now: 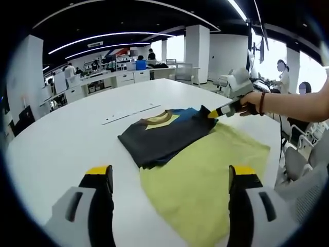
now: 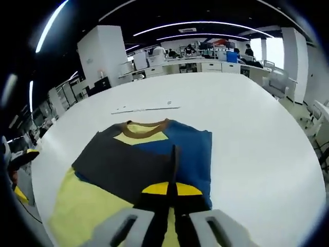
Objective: Fold the garment on the visible template until the final outline fits inside the template.
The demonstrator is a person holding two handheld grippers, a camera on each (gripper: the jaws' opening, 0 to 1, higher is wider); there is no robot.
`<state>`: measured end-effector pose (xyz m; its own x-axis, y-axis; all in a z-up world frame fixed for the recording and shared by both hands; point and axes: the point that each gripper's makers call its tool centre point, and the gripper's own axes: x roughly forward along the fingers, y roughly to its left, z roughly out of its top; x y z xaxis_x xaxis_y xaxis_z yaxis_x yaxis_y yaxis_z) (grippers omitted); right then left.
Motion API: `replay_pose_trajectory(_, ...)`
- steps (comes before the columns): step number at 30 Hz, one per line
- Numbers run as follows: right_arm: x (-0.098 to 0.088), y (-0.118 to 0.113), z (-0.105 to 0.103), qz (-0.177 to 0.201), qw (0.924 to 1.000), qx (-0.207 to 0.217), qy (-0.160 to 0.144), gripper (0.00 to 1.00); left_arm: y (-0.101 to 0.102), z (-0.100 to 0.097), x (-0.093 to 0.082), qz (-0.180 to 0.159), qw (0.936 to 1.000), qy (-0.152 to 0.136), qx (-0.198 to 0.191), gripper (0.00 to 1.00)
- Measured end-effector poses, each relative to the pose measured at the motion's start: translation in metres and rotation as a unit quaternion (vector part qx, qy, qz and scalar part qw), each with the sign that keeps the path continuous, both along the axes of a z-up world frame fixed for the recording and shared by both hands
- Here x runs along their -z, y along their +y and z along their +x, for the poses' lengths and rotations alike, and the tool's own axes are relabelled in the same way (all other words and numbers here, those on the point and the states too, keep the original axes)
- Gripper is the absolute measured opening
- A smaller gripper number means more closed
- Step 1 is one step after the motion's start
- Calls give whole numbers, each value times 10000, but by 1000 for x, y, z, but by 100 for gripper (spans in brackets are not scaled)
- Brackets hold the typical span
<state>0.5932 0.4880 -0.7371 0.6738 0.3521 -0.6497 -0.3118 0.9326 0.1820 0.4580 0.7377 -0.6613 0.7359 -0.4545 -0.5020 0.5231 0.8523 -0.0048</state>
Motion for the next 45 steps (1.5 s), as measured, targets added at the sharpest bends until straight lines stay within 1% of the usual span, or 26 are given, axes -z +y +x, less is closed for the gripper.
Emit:
replay_pose_trajectory(6, 9, -11, -3, -46, 9996, 186, 190, 0, 1, -1, 0, 27, 10000, -9, -19, 91)
replay_pose_trajectory(9, 11, -18, -4, -167, 9994, 195, 216, 0, 3, -1, 0, 39, 10000, -16, -43, 91)
replay_pose_trajectory(14, 11, -23, -5, -155, 9994, 200, 226, 1, 4, -2, 1, 50, 10000, 11, -49, 92)
replay_pose_trajectory(17, 8, -24, -7, -187, 9996, 116, 188, 9, 4, -3, 2, 31, 10000, 26, -53, 93)
replay_pose_trajectory(21, 3, -23, -8, -217, 9997, -26, 90, 30, 3, -3, 2, -26, 10000, 50, -53, 95)
replay_pose_trajectory(25, -3, -17, -12, -223, 9993, -315, -20, 51, 2, -5, 3, -94, 9999, 125, -24, 99)
replay_pose_trajectory(27, -6, -13, -18, -152, 9988, -459, 2, 60, 2, -6, 3, -106, 9999, 125, -17, 99)
replay_pose_trajectory(30, -11, -9, -25, -64, 9980, -623, -4, 71, 4, -8, 2, -104, 9999, 132, -5, 99)
replay_pose_trajectory(33, -11, -2, -40, 3, 9949, -983, 213, 84, 4, -11, 3, -125, 9998, 163, 53, 99)
replay_pose_trajectory(36, -14, 5, -55, 109, 9917, -1240, 326, 90, 5, -15, 4, -84, 9998, 171, 111, 99)
replay_pose_trajectory(38, -17, 6, -61, 148, 9906, -1315, 342, 91, 6, -18, 5, -78, 9997, 175, 142, 99)
replay_pose_trajectory(41, -18, 8, -71, 135, 9885, -1460, 367, 95, 5, -22, 7, -53, 9995, 191, 242, 99)
replay_pose_trajectory(44, -22, 12, -88, 104, 9849, -1681, 390, 98, 5, -26, 8, 34, 9993, 192, 332, 99)
replay_pose_trajectory(45, -22, 13, -90, 96, 9838, -1746, 395, 99, 5, -28, 9, 50, 9991, 209, 355, 99)
